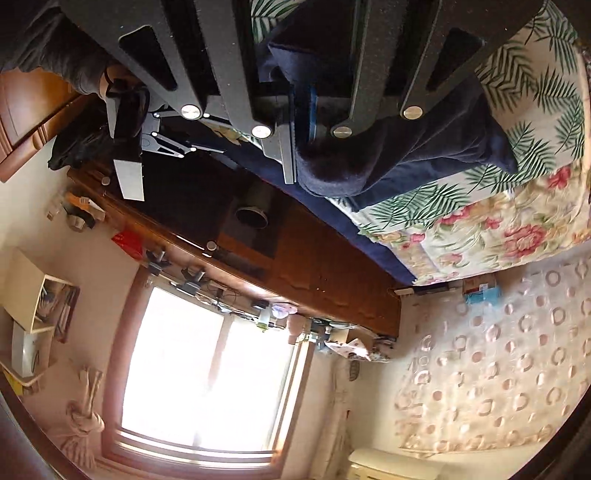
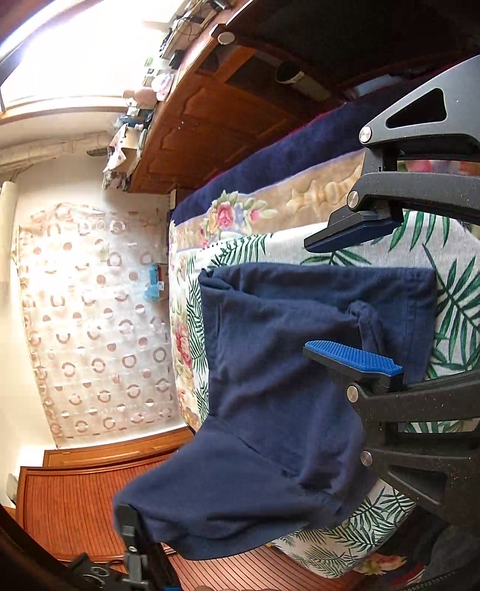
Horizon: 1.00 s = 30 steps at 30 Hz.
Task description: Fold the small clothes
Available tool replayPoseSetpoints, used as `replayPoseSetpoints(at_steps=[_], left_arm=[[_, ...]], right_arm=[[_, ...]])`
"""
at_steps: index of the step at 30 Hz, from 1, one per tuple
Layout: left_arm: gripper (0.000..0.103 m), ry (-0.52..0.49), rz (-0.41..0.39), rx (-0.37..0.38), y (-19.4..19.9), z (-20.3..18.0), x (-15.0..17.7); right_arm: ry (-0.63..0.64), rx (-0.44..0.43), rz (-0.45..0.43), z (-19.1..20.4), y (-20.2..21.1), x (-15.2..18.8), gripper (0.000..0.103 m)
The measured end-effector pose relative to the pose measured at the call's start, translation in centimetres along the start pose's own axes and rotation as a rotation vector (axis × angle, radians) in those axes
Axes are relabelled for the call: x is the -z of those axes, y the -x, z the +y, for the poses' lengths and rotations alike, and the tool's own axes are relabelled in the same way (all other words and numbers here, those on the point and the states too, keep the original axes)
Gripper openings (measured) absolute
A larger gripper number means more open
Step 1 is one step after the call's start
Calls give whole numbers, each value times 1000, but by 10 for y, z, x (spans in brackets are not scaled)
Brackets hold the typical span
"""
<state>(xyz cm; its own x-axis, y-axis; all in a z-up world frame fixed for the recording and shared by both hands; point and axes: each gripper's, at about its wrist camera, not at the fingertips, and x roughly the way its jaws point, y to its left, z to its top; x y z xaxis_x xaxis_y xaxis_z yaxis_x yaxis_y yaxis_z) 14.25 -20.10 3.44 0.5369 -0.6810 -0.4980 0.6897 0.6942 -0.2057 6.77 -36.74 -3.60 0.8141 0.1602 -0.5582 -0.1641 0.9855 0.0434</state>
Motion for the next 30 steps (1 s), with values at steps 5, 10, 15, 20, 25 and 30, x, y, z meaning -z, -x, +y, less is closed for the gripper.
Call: replayPoseSetpoints(at_steps=[5, 10, 15, 20, 25, 30], left_arm=[[45, -42, 77, -53, -17, 4, 10], [71, -33, 100, -128, -10, 21, 26], [80, -30, 106, -151, 7, 32, 36], [80, -10, 103, -215, 19, 51, 48], [80, 57, 84, -276, 38, 79, 68], [80, 98, 79, -361, 59, 103, 89]], right_arm=[[1, 4, 7, -4, -4, 3, 51], [3, 12, 13, -7, -10, 1, 51], [17, 13, 10, -4, -12, -7, 51], [58, -11, 1, 7, -22, -21, 51], [112, -49, 0, 25, -42, -43, 51], [170, -120, -1, 59, -66, -61, 51]])
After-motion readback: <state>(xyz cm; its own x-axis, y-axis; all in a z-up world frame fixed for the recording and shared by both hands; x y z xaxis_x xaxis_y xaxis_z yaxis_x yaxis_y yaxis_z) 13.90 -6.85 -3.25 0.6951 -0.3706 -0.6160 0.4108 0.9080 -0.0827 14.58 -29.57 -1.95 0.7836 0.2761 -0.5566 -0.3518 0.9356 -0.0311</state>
